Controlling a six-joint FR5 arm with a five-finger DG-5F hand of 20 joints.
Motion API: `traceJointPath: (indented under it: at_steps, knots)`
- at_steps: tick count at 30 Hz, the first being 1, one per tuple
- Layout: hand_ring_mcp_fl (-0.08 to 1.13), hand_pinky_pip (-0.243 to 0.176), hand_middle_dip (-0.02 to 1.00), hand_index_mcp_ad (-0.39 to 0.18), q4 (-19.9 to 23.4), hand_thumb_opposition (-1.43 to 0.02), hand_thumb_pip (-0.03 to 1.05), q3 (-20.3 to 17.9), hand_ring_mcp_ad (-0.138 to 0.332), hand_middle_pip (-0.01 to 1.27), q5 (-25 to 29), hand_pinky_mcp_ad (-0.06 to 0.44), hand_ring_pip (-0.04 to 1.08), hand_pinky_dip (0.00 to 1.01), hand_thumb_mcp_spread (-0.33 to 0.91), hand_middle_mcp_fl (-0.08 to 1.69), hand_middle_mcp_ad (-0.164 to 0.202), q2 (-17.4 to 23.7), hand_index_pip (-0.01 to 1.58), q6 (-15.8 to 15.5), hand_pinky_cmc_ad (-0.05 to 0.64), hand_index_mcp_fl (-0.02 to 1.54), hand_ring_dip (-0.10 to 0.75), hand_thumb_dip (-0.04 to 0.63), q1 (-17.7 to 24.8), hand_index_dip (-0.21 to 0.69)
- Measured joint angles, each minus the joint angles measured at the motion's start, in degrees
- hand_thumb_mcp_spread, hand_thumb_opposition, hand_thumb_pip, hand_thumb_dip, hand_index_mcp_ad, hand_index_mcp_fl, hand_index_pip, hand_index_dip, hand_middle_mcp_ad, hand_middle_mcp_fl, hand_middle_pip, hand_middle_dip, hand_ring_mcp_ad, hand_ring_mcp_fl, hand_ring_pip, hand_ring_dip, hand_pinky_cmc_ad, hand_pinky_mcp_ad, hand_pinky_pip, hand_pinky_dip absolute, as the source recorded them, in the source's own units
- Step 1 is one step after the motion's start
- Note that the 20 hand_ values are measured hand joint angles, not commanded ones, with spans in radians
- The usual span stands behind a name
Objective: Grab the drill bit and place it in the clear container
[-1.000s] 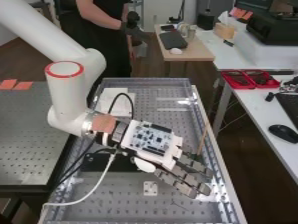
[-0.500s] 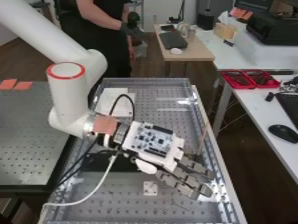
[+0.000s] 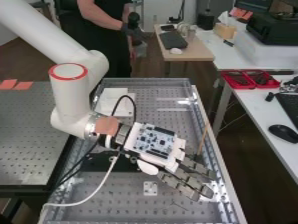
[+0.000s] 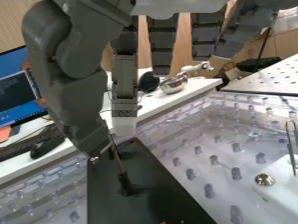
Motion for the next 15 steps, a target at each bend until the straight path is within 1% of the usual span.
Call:
traceJointPath:
  at_steps: [4,7,9,10,15]
  knots:
    - [0.02,-0.113,0.16,-0.089,-0.01,-0.88,0.52,0.16,0.227,0.15,-0.14,0.154,0.09,0.17,0.49,0.12,0.075,-0.09,1.21,-0.17,0.199,0.46,-0.044,0.283,-0.01,0.208]
    - [0.02,-0.113,0.16,-0.110,-0.17,-0.90,0.53,0.29,0.227,0.15,-0.04,0.154,0.08,0.17,0.53,0.12,0.075,-0.12,1.24,-0.18,0.197,0.52,-0.044,0.283,-0.03,0.208]
    - [0.02,-0.113,0.16,-0.120,-0.25,-0.89,0.53,0.35,0.229,0.15,0.02,0.154,0.08,0.17,0.52,0.12,0.077,-0.12,1.26,-0.26,0.201,0.53,-0.044,0.283,-0.06,0.208]
    - [0.02,-0.113,0.16,-0.122,-0.25,-0.90,0.53,0.34,0.222,0.15,0.01,0.152,0.09,0.17,0.53,0.12,0.077,-0.12,1.26,-0.29,0.202,0.53,-0.044,0.283,-0.06,0.208]
    - [0.03,-0.113,0.15,-0.122,-0.37,-0.92,0.53,0.23,0.229,0.15,-0.24,0.152,0.08,0.17,0.53,0.12,0.077,0.06,1.25,-0.42,0.201,0.50,-0.044,0.283,-0.14,0.208]
